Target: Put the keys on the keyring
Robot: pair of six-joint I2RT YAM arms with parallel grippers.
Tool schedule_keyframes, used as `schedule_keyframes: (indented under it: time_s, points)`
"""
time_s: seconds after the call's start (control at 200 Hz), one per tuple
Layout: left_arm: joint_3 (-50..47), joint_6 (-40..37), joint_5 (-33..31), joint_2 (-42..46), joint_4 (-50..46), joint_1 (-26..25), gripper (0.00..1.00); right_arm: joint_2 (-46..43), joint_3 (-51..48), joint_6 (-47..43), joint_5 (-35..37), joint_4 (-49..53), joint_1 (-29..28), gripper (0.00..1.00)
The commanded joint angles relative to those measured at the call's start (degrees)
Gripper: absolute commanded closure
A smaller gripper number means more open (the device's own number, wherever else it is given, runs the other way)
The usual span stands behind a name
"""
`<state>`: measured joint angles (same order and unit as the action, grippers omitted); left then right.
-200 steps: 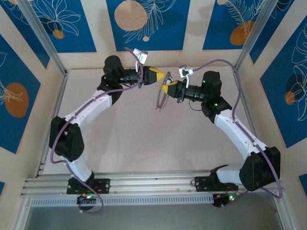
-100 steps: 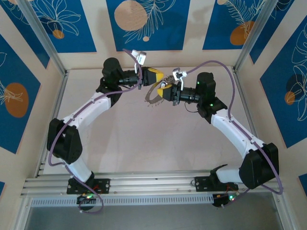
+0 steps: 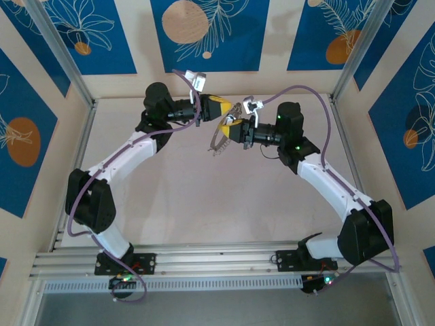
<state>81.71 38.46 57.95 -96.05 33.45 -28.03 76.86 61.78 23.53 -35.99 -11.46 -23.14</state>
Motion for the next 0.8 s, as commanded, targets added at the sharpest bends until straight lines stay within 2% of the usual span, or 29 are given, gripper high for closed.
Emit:
schedule_keyframes:
  time_s: [0.0, 0.375, 0.45, 0.59, 0.685, 0.795]
  points:
    - [-0.1, -1.2, -1.1, 2.3, 3.4, -0.8, 1.0, 1.6, 2.5, 0.0, -0.7, 0.6, -1.4, 1.0]
    - [-0.4, -2.7, -1.8, 2.8, 1.6, -1.3, 1.0, 1.1, 2.0, -0.1, 0.5, 2.3, -0.8, 1.0]
    - [-0.7, -2.7, -2.4, 3.0, 1.7, -1.3, 1.0, 0.1, 1.1, -0.1, 0.9, 3.2, -0.5, 0.87]
    - [-1.4, -2.7, -4.2, 3.6, 2.0, -1.3, 1.0, -3.4, -2.0, -0.5, 1.6, 5.4, 0.4, 0.69]
    - [-1.8, -2.7, -5.3, 4.0, 2.1, -1.3, 1.0, -7.0, -4.7, -0.9, 2.0, 7.7, 1.3, 0.62]
    - [-2.4, -2.1, -5.7, 4.4, 3.0, -1.3, 1.0, -12.0, -8.1, -1.5, 2.8, 10.7, 2.4, 0.6]
